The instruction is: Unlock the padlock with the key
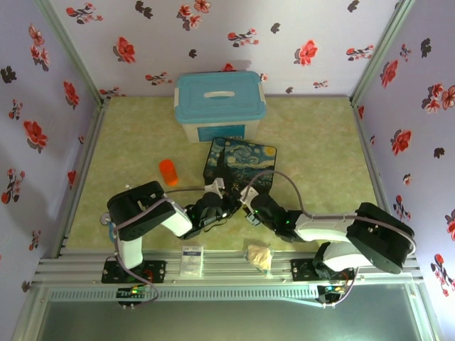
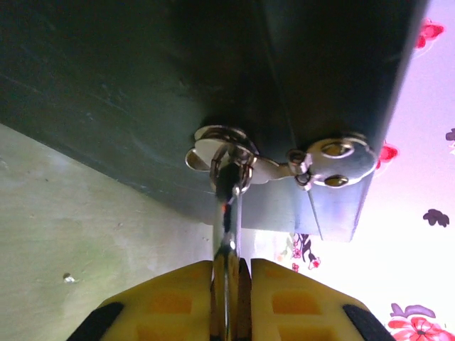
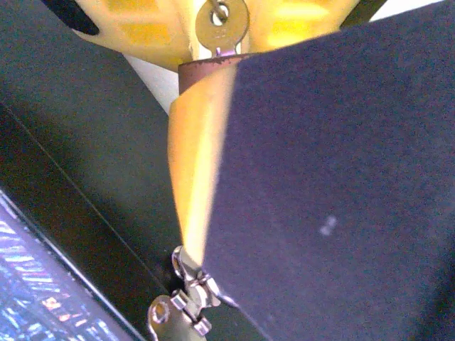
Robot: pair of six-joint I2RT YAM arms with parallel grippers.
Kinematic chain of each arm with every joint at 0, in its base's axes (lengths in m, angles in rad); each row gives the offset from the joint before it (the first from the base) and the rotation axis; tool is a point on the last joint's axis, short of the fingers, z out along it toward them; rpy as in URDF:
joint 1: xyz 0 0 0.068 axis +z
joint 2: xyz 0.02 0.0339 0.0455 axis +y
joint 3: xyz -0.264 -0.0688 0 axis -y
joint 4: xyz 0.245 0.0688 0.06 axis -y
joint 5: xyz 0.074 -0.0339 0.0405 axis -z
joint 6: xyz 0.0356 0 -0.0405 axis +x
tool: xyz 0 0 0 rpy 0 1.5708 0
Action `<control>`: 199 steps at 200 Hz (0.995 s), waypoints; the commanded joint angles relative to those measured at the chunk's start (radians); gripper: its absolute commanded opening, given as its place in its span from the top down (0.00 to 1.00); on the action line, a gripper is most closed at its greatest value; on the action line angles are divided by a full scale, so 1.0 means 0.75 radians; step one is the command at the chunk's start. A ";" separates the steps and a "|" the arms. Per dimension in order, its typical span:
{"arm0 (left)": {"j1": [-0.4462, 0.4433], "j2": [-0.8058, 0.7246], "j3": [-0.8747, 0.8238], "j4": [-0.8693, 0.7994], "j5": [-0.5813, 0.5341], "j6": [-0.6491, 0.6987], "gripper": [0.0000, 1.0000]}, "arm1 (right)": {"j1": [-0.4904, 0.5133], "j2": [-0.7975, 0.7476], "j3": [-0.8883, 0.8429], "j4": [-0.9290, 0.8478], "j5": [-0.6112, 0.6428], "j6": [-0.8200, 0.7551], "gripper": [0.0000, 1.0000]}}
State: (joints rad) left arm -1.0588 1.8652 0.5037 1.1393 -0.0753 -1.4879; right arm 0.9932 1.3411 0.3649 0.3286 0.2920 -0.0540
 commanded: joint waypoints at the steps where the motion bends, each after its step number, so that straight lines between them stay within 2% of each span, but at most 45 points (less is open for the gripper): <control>1: -0.004 -0.045 -0.008 0.078 0.016 -0.001 1.00 | 0.009 0.041 0.055 0.104 0.014 -0.029 0.88; 34: -0.004 -0.045 -0.011 0.088 0.024 -0.004 1.00 | 0.001 0.057 0.017 0.205 -0.053 0.055 0.96; 88: -0.002 -0.049 -0.020 0.094 0.036 0.000 1.00 | -0.276 0.026 -0.100 0.478 -0.650 0.400 1.00; 124: 0.000 -0.051 -0.038 0.107 0.033 0.003 1.00 | -0.408 0.042 -0.141 0.605 -0.908 0.590 1.00; 141: 0.002 -0.054 -0.047 0.111 0.033 0.006 1.00 | -0.427 0.041 -0.146 0.619 -0.974 0.636 1.00; 165: 0.005 -0.051 -0.052 0.120 0.032 0.004 1.00 | -0.486 0.058 -0.197 0.792 -1.085 0.745 1.00; 178: 0.005 -0.049 -0.056 0.123 0.030 0.006 1.00 | -0.498 0.054 -0.184 0.731 -1.090 0.738 1.00; 199: 0.005 -0.051 -0.058 0.115 0.029 0.014 1.00 | -0.500 0.018 -0.129 0.493 -1.024 0.695 0.84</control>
State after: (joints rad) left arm -1.0489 1.8500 0.4797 1.1923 -0.0666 -1.4906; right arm 0.6373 1.3876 0.2180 0.7284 -0.4679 0.4137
